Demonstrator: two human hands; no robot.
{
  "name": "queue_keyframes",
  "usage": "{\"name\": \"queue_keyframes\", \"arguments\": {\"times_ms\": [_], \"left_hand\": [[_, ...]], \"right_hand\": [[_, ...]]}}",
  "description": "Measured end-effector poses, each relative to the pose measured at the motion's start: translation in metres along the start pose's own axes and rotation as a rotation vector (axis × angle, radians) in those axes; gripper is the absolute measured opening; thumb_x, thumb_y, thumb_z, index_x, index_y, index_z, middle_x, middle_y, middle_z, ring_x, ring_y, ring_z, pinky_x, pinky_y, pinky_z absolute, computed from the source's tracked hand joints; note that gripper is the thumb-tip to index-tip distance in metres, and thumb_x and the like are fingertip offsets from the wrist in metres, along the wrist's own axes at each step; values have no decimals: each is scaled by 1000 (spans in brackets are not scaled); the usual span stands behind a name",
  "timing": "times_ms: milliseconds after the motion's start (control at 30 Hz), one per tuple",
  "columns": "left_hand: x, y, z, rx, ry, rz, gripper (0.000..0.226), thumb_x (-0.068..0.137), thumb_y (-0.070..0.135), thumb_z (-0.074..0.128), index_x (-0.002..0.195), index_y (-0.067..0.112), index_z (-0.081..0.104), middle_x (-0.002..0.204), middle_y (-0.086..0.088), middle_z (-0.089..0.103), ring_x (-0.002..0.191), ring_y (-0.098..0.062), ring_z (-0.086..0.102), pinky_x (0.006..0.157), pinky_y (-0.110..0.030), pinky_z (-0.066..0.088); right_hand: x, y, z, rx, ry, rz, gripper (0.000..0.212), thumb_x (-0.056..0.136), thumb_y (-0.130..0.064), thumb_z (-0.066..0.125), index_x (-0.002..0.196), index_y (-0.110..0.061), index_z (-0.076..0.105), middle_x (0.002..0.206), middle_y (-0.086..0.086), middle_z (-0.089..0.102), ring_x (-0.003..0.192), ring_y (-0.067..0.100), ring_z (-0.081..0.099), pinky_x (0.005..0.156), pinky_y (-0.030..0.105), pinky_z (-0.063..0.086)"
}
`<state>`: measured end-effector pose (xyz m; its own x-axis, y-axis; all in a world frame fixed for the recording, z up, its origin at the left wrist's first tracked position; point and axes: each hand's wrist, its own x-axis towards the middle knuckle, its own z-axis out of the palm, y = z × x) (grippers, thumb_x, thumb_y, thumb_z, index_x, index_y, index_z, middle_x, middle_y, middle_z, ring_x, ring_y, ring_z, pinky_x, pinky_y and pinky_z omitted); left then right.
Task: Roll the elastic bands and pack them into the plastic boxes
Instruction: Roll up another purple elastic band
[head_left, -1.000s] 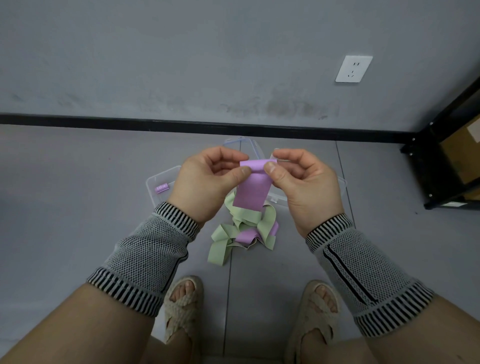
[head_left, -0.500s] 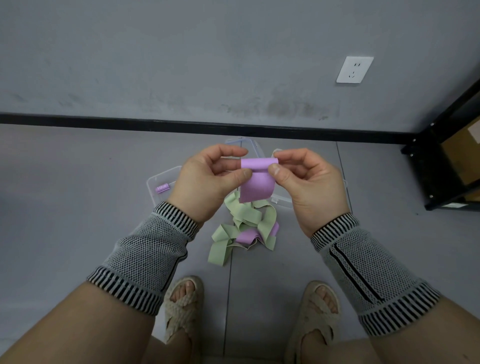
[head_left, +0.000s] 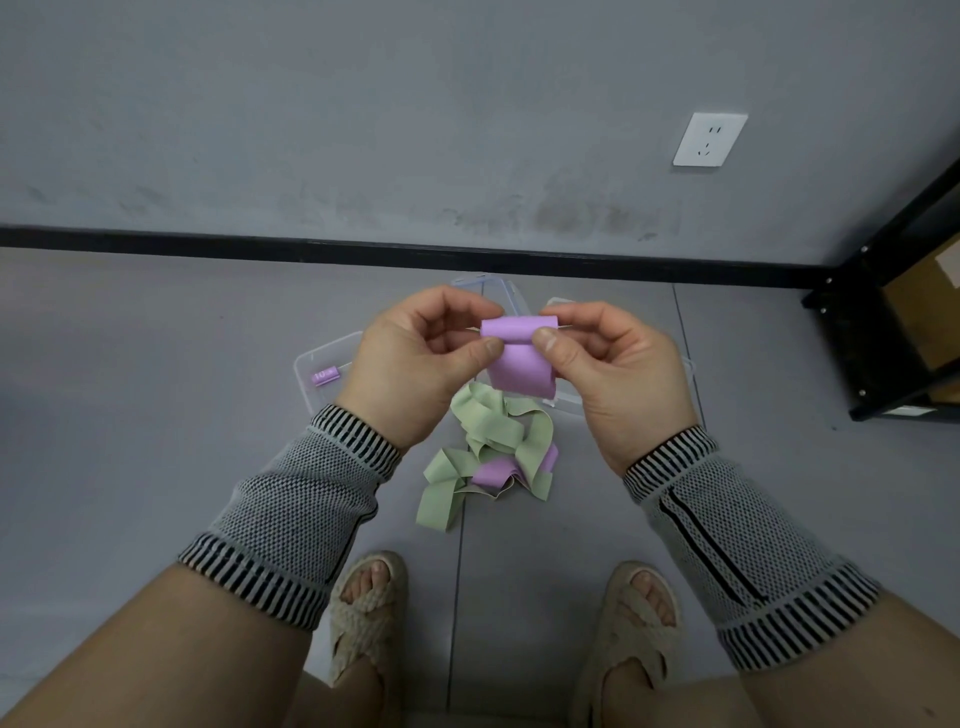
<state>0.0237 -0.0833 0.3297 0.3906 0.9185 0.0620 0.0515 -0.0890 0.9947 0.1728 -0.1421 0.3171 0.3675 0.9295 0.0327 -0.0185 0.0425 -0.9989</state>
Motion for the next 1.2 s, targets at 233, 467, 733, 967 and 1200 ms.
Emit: {"name": "queue_keyframes", "arguments": {"times_ms": [233, 467, 733, 967, 1200], "left_hand": [[0, 3, 1, -6, 29, -77, 19, 79, -3, 67, 87, 15, 64, 75, 0, 67, 62, 2, 61, 60, -10, 46], [0, 2, 0, 25, 13, -46, 22, 79, -6, 66, 85, 15, 64, 79, 2, 68, 70, 1, 64, 69, -12, 50], [-3, 6, 4, 100, -19, -114, 20, 95, 7, 48, 101, 12, 66, 74, 8, 66, 61, 8, 58, 54, -4, 40], [1, -3, 2, 69, -38, -141, 18, 87, 0, 58, 84, 17, 63, 60, 11, 64, 62, -3, 56, 66, -14, 47], [1, -2, 3, 9, -26, -117, 19, 83, -5, 61, 84, 14, 60, 72, 2, 62, 62, -3, 57, 64, -14, 48]], "right_hand": [[1, 0, -1, 22, -17, -22, 26, 81, 4, 67, 89, -21, 66, 84, 3, 70, 78, 10, 67, 75, 24, 55], [3, 2, -3, -2, -34, 40, 15, 84, -8, 68, 88, -22, 69, 72, -5, 71, 70, 7, 66, 73, 27, 54], [8, 6, -5, 177, 80, 153, 14, 81, -16, 71, 69, -22, 72, 73, 4, 69, 72, 23, 59, 73, 40, 52], [8, 4, -6, 193, 151, 190, 14, 83, -16, 70, 70, -19, 71, 79, 11, 67, 73, 25, 57, 71, 36, 51], [7, -1, -4, 240, 149, 211, 12, 81, -11, 70, 70, -16, 67, 68, 3, 65, 63, 17, 55, 65, 30, 49]]}}
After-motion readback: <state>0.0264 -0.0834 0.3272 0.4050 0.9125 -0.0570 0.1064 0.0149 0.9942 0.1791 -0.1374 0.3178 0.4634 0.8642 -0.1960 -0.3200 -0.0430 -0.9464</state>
